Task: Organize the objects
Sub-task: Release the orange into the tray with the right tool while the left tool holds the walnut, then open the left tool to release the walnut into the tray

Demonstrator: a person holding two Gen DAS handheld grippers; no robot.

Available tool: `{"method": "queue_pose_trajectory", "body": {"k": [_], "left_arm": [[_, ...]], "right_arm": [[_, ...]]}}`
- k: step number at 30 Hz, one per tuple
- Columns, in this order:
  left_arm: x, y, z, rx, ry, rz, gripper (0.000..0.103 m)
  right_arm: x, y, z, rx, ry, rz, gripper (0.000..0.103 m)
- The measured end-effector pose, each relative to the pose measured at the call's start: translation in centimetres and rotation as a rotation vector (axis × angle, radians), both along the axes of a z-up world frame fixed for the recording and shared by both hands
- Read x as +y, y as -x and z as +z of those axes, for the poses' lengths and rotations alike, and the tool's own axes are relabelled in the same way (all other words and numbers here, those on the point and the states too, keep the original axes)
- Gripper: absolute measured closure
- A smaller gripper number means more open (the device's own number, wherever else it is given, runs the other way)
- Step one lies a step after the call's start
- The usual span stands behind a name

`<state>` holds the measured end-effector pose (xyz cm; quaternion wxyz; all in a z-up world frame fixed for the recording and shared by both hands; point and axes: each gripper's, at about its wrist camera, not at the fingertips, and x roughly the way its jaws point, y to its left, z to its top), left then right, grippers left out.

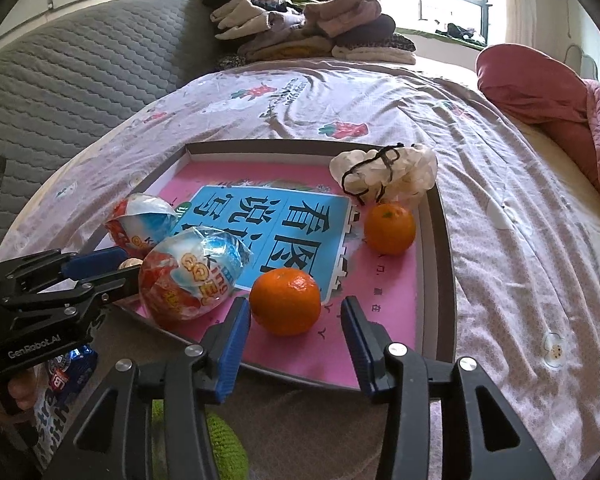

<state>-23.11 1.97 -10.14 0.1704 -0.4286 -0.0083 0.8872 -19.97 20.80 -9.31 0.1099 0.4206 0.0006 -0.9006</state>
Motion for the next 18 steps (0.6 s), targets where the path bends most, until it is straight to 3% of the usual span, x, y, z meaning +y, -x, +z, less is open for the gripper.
{"method": "queue_pose_trajectory", "body": {"k": [18], "left_arm": [[0.5, -2.1, 2.3, 0.041, -0.022, -0.015, 0.045]], "right_arm": [[-0.6, -1.5, 2.4, 0.097, -0.007, 0.026, 0.055]]}}
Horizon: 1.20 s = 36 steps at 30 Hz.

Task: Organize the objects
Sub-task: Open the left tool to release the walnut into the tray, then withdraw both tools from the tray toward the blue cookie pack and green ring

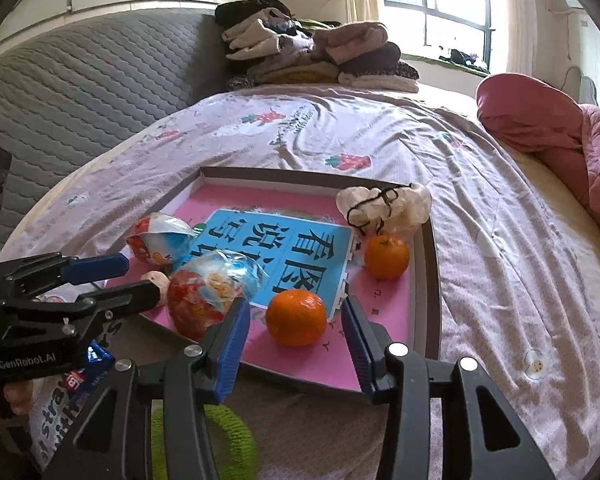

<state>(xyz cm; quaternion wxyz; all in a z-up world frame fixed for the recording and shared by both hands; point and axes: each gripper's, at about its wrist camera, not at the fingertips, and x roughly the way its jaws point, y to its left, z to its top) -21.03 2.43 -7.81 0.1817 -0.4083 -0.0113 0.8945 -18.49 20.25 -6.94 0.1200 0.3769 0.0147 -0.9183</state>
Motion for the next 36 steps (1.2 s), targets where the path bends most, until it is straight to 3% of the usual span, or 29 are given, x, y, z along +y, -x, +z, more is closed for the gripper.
{"method": "queue_pose_trajectory", "body": {"k": [20, 36], "left_arm": [[-0.3, -2.1, 2.5, 0.075, 0.018, 0.024, 0.039], [-1.2, -4.8, 5.7, 0.196, 0.049, 0.084, 0.036]], "right_arm": [[0.1, -1.3, 1.9, 0.067, 0.006, 0.003, 0.053], [0.0, -3.0, 4.0, 0.167, 0.009, 0.008, 0.047]]}}
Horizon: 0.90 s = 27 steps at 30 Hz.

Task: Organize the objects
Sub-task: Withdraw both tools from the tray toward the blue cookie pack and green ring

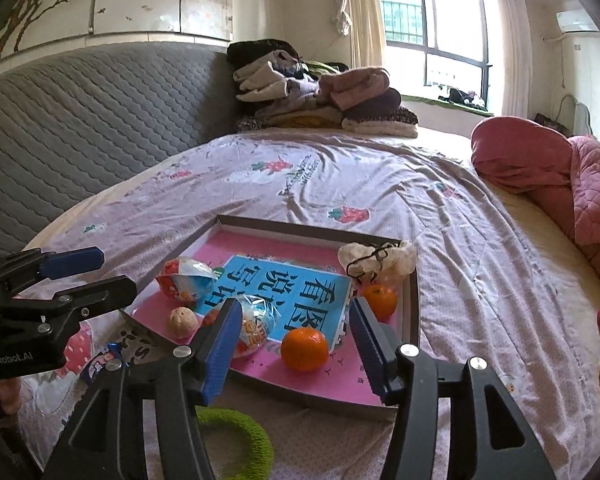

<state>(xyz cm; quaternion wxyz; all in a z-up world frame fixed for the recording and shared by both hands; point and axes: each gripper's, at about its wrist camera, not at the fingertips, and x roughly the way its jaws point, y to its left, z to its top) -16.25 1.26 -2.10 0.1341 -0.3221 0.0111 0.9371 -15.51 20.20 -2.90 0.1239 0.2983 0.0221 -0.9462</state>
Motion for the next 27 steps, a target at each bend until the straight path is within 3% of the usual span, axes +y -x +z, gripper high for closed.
{"method": "queue_pose_trajectory", "body": {"k": [11, 27], "left_arm": [[-1.3, -1.5, 0.1, 0.013, 0.011, 0.042, 0.034], [-3.0, -4.0, -2.6, -0.007, 0.068, 0.081, 0.032]], "right_arm": [[-0.1, -1.4, 0.7, 0.026, 0.033, 0.011, 0.047], [0.0, -3.7, 0.9, 0.044, 0.057, 0.012, 0.046]]}}
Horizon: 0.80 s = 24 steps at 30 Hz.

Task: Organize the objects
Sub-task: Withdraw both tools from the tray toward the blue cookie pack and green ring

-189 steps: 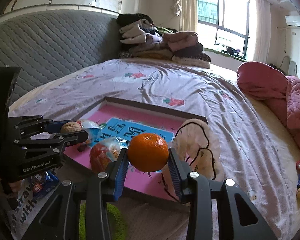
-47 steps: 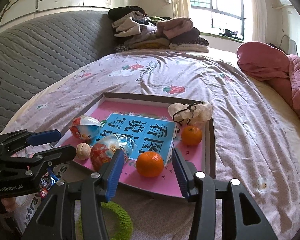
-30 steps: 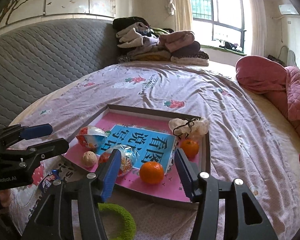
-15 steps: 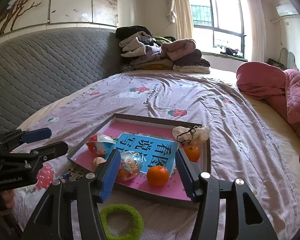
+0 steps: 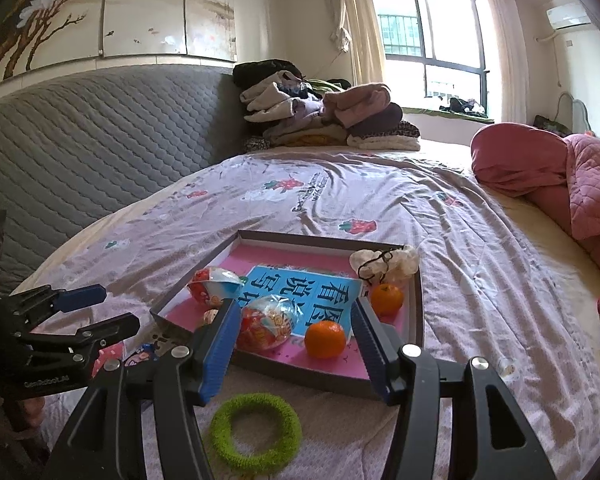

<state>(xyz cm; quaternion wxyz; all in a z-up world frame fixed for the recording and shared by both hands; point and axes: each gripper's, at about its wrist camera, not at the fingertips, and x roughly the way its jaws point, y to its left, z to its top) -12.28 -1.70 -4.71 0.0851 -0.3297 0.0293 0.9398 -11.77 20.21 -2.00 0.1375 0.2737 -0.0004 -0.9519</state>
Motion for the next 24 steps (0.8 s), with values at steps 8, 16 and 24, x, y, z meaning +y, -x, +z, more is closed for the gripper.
{"method": "queue_pose_trajectory", "body": {"k": [8, 16, 24], "left_arm": [[-0.2, -0.8, -0.3, 0.003, 0.017, -0.003, 0.032], [0.1, -1.0, -1.0, -0.005, 0.055, -0.002, 0.032], [-0.4, -0.5, -2.8, -0.077, 0.046, 0.004, 0.032]], "right_arm": [[-0.9, -0.9, -0.4, 0.005, -0.028, 0.026, 0.046], [-1.3, -1.1, -1.2, -0.027, -0.038, 0.039, 0.046], [-1.5, -0.9, -2.7, -0.094, -0.044, 0.051, 0.046]]}}
